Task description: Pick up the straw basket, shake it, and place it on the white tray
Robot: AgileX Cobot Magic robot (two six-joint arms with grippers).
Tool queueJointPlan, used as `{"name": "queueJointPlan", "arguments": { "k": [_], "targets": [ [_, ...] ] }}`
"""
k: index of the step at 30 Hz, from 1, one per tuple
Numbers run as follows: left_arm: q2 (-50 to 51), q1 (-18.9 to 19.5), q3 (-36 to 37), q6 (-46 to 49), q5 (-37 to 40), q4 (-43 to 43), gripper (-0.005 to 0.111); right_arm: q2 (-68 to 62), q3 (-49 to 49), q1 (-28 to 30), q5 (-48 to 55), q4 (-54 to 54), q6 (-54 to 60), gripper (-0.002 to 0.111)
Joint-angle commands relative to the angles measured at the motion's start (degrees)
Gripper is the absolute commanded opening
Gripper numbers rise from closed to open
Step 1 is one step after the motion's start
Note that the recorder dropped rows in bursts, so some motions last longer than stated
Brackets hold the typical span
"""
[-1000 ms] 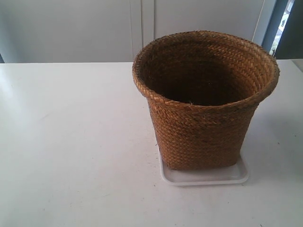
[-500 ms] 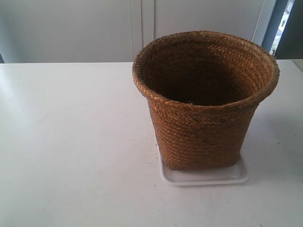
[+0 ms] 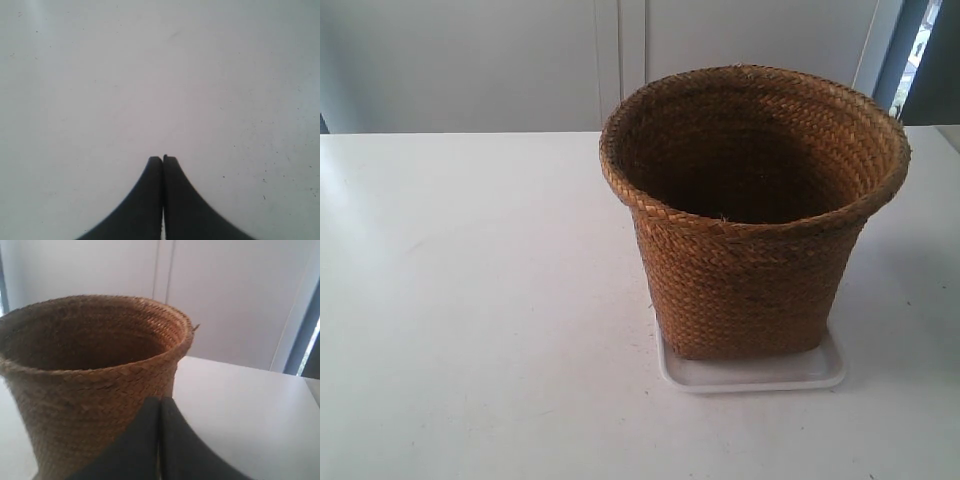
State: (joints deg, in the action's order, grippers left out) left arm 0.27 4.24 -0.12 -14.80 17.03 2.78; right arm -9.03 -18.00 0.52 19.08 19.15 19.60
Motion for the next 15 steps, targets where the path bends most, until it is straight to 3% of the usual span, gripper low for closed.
{"name": "queueJointPlan", "arguments": {
  "k": [1,6,15],
  "targets": [
    [-0.3,0.1,0.1,0.0,0.6,0.0,0.0,3.6,10.9,0.3,-16.6,0.6,-3.9,0.0],
    [-0.3,0.1,0.1,0.0,0.6,0.0,0.0,7.9,18.0,0.3,-19.1,0.5,-3.1,0.0],
    [-0.3,0.1,0.1,0.0,0.6,0.3,0.0,9.0,18.0,2.3,-7.1,-5.6,-1.4,0.0]
  ]
}}
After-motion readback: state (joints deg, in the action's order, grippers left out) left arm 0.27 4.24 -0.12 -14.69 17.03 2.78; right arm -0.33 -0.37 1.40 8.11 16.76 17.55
